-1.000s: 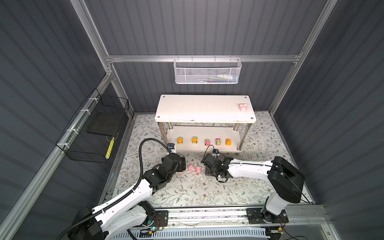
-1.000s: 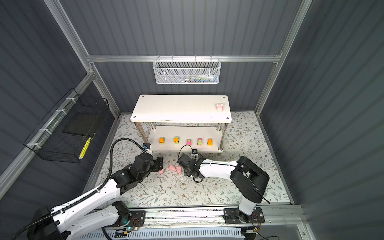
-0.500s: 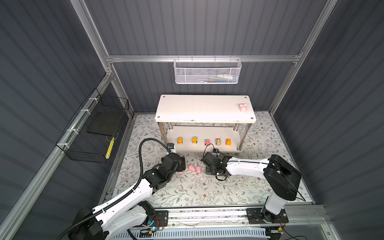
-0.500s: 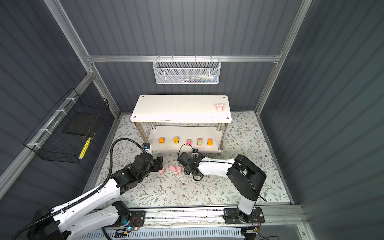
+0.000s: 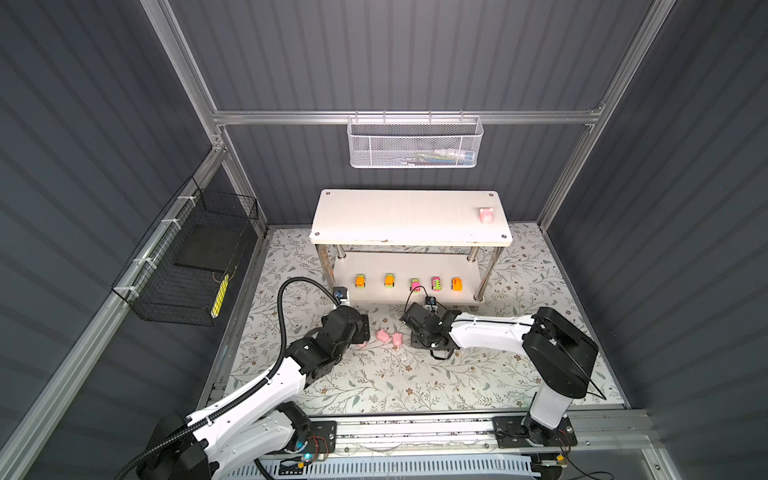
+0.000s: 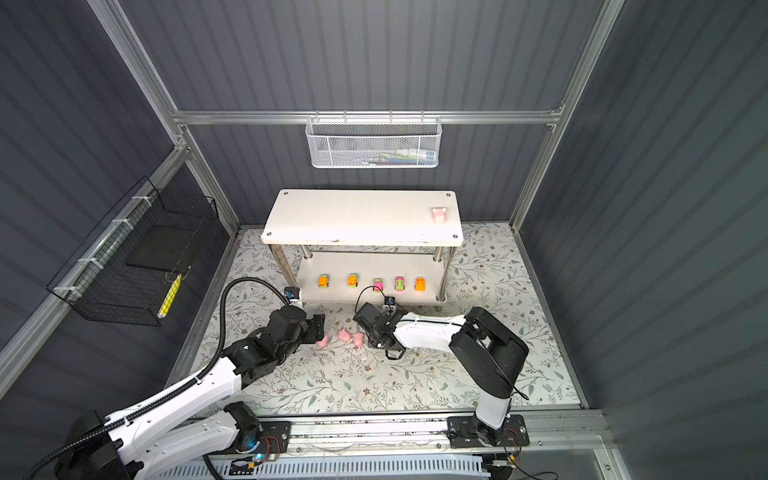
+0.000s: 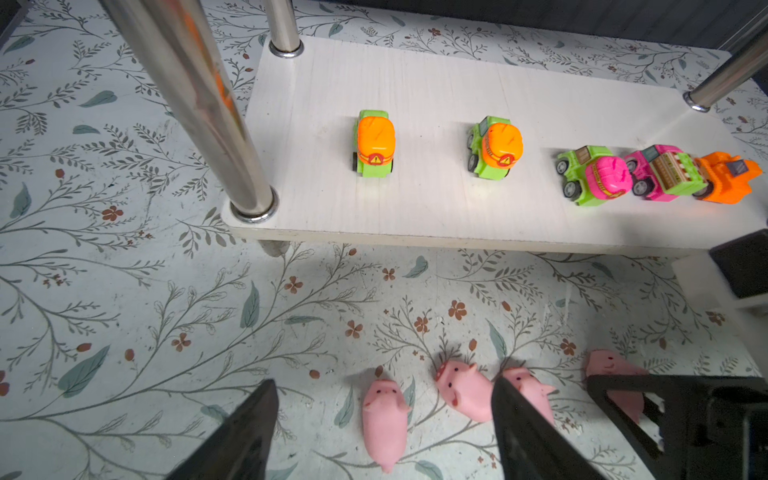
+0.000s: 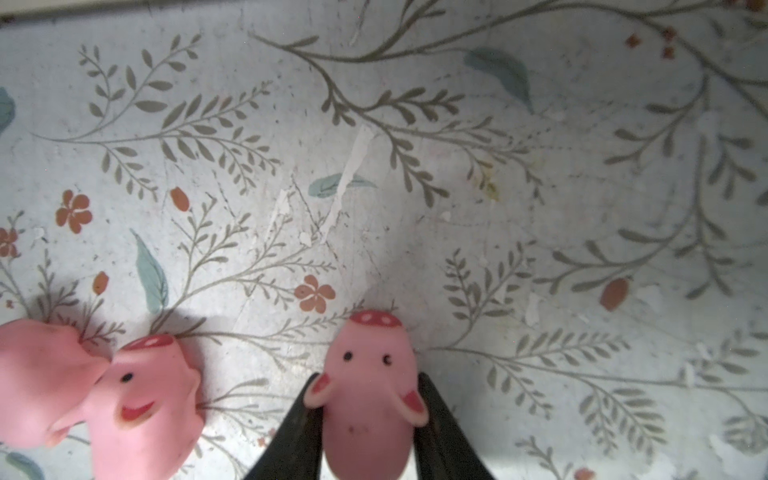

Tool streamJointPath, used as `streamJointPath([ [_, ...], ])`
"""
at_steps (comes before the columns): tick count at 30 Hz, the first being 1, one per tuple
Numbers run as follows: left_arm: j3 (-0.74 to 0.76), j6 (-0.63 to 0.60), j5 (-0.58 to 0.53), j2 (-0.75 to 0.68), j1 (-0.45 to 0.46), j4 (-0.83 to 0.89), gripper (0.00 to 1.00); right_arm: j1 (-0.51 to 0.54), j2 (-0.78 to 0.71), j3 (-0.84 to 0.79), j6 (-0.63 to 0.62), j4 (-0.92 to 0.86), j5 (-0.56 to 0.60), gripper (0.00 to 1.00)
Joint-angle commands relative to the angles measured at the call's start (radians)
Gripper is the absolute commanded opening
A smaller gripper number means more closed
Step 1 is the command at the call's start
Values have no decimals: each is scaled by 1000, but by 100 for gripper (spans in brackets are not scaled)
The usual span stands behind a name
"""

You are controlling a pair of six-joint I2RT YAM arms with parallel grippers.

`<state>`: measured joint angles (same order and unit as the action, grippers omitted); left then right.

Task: Place and organize the plastic toys onto the shelf
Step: 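Lower the right gripper onto the pink pig farthest from the left gripper and close, then lift the pink pig with the right gripper up over the top shelf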

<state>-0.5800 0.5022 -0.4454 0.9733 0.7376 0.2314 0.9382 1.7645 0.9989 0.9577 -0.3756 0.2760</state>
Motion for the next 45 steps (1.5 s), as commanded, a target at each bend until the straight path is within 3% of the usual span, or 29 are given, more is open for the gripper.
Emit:
streamJointPath([
  [1,9,6,3,-8,-6,5,81,-4,7,21,-13,-47,8,35],
  [7,12,1,10,-10,-15,3,81,8,-50,4,-34,-95,5,31],
  [14,15,-4,27,-7,-34,-4,81,42,-216,-55,-80,-188,-62,29],
  [24,26,-14,46,-7,-62,-19,81,109,-496,95,-149,-622,-73,31],
  [30,32,-24,60,-4,-76,-29,81,109,-589,334,-185,-836,-29,32],
  [39,22,-29,96,18,-89,-37,81,82,-448,813,-313,-1077,113,30],
  [45,22,-34,133,34,-92,-53,82,-38,-327,1096,-455,-1119,161,30],
])
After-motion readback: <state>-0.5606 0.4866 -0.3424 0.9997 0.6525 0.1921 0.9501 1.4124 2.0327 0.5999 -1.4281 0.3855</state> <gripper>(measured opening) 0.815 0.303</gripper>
